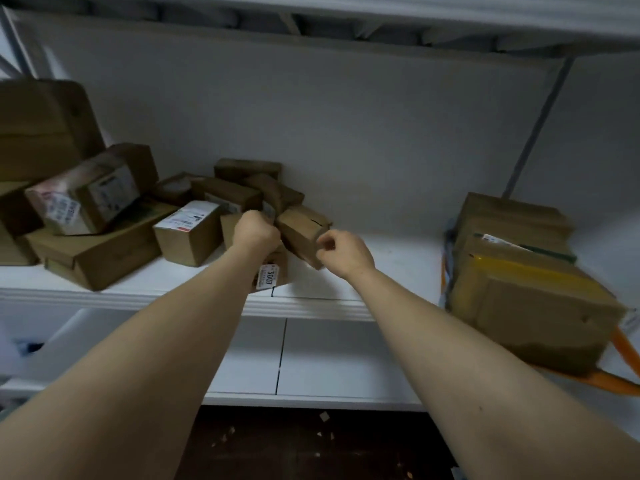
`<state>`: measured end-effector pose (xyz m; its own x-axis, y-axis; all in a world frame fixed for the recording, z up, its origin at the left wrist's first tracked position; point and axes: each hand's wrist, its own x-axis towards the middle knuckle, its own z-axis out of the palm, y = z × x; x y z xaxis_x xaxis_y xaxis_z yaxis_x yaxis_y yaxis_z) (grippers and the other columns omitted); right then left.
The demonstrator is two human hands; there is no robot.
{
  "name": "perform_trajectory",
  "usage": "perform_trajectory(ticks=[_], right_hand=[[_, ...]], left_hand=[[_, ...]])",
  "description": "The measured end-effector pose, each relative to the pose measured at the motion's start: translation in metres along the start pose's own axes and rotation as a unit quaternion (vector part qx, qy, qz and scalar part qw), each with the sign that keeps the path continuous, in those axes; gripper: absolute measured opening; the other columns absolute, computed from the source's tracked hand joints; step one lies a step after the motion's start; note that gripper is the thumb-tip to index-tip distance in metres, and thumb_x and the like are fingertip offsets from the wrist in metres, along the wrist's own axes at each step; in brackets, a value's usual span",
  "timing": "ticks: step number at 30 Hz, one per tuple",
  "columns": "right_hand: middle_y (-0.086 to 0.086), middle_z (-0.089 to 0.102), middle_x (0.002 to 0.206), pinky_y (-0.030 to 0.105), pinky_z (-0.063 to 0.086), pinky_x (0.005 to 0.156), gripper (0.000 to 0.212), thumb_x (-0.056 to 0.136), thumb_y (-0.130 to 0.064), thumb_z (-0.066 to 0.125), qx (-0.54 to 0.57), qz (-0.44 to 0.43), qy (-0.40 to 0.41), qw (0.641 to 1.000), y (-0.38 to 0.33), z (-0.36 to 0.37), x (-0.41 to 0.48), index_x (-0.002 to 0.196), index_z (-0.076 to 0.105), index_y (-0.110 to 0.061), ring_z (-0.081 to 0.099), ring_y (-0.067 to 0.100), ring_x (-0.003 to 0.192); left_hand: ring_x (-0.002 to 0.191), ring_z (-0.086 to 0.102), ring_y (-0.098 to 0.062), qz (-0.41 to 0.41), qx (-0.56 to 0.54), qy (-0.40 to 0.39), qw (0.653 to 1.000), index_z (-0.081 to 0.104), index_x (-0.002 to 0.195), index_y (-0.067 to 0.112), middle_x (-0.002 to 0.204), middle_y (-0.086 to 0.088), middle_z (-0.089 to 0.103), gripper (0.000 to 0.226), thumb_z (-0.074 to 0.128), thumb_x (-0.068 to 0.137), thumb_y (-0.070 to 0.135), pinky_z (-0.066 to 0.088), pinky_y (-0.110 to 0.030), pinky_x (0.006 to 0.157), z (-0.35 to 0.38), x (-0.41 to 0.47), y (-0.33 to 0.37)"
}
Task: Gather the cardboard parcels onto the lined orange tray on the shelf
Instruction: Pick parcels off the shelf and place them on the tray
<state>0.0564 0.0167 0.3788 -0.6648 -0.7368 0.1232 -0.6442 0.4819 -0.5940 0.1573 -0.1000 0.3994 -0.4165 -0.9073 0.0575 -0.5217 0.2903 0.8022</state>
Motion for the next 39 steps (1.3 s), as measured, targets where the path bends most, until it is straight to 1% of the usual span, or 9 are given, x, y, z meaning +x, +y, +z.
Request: perform_trajectory(ticks=[5,11,17,20,26,29,32,35,39], right_hand=[[0.000,0.061,0.129,0.030,0.047,0.093,0.034,0.089,-0.021,0.058,-0.011,0.004,-0.022,1.000,-0.024,0.037,0.037,0.122,0.062,-0.023,0.056,0.022,0.118],[0.010,0.038,0.141,0.036,0.033,0.108,0.053,0.085,-0.017,0.062,-0.109,0.020,0.071,0.991,-0.036,0.061,0.071,0.136,0.048,-0.023,0.035,0.031,0.131],[0.021,0.008,0.155,0.042,0.018,0.117,0.085,0.080,-0.015,0.067,-0.121,0.119,0.041,0.985,-0.022,0.061,0.096,0.149,0.020,-0.031,0.008,0.038,0.145],[0.020,0.018,0.150,0.044,0.027,0.113,0.093,0.077,-0.022,0.075,-0.117,0.141,-0.010,0.983,-0.012,0.060,0.108,0.150,0.018,-0.035,0.020,0.039,0.140],[0.010,0.046,0.131,0.035,0.046,0.097,0.072,0.081,-0.025,0.070,0.113,0.152,0.035,0.981,0.001,0.058,0.112,0.145,0.037,-0.028,0.053,0.030,0.111],[0.009,0.059,0.122,0.039,0.052,0.078,0.062,0.078,-0.046,0.062,0.319,0.243,0.090,0.912,0.007,0.052,0.110,0.131,0.047,-0.017,0.060,0.028,0.102],[0.012,0.064,0.111,0.028,0.045,0.055,0.063,0.078,-0.060,0.052,0.417,0.315,0.063,0.850,0.014,0.047,0.109,0.124,0.050,-0.018,0.067,0.029,0.084],[0.011,0.064,0.086,0.024,0.043,0.054,0.044,0.088,-0.050,0.041,0.452,0.334,0.032,0.826,0.019,0.040,0.108,0.111,0.056,-0.014,0.061,0.025,0.065],[0.011,0.062,0.085,0.026,0.045,0.053,0.042,0.092,-0.044,0.039,0.482,0.354,0.024,0.801,0.026,0.039,0.110,0.110,0.058,-0.012,0.060,0.026,0.068]], left_hand=[[0.109,0.057,-0.033,-0.037,0.044,0.027,0.998,0.056,0.116,0.001,0.116,-0.017,0.060,0.026,0.052,0.094,0.014,0.046,-0.036,0.091,-0.022,0.037,-0.028],[0.114,0.055,-0.033,-0.064,0.011,-0.004,0.998,0.054,0.124,0.003,0.122,-0.017,0.057,0.035,0.056,0.092,0.016,0.046,-0.042,0.101,-0.034,0.065,-0.048],[0.101,0.059,-0.029,-0.011,0.016,-0.024,1.000,0.065,0.105,0.004,0.101,-0.014,0.063,0.020,0.055,0.089,0.011,0.047,-0.031,0.081,-0.039,0.093,-0.046],[0.087,0.056,-0.024,0.016,0.014,-0.044,0.999,0.063,0.085,0.013,0.089,-0.007,0.059,0.011,0.054,0.089,0.008,0.044,-0.030,0.078,-0.035,0.105,-0.041],[0.062,0.048,-0.011,0.020,-0.004,-0.075,0.997,0.053,0.069,0.019,0.068,0.001,0.051,0.024,0.055,0.093,0.016,0.042,-0.028,0.072,-0.022,0.119,-0.036],[0.071,0.053,-0.016,0.020,-0.014,-0.085,0.996,0.062,0.089,0.012,0.072,0.000,0.052,0.009,0.054,0.093,0.014,0.043,-0.028,0.067,-0.017,0.121,-0.031],[0.087,0.060,-0.023,0.019,-0.019,-0.096,0.995,0.064,0.102,0.005,0.086,-0.007,0.062,0.018,0.055,0.092,0.017,0.048,-0.032,0.073,-0.013,0.123,-0.027],[0.091,0.063,-0.028,0.013,-0.019,-0.090,0.996,0.065,0.102,0.004,0.097,-0.014,0.066,0.021,0.055,0.091,0.018,0.052,-0.035,0.076,-0.011,0.124,-0.025],[0.090,0.063,-0.029,0.001,-0.021,-0.083,0.996,0.064,0.103,0.003,0.097,-0.015,0.065,0.021,0.053,0.093,0.018,0.053,-0.034,0.075,-0.008,0.121,-0.021]])
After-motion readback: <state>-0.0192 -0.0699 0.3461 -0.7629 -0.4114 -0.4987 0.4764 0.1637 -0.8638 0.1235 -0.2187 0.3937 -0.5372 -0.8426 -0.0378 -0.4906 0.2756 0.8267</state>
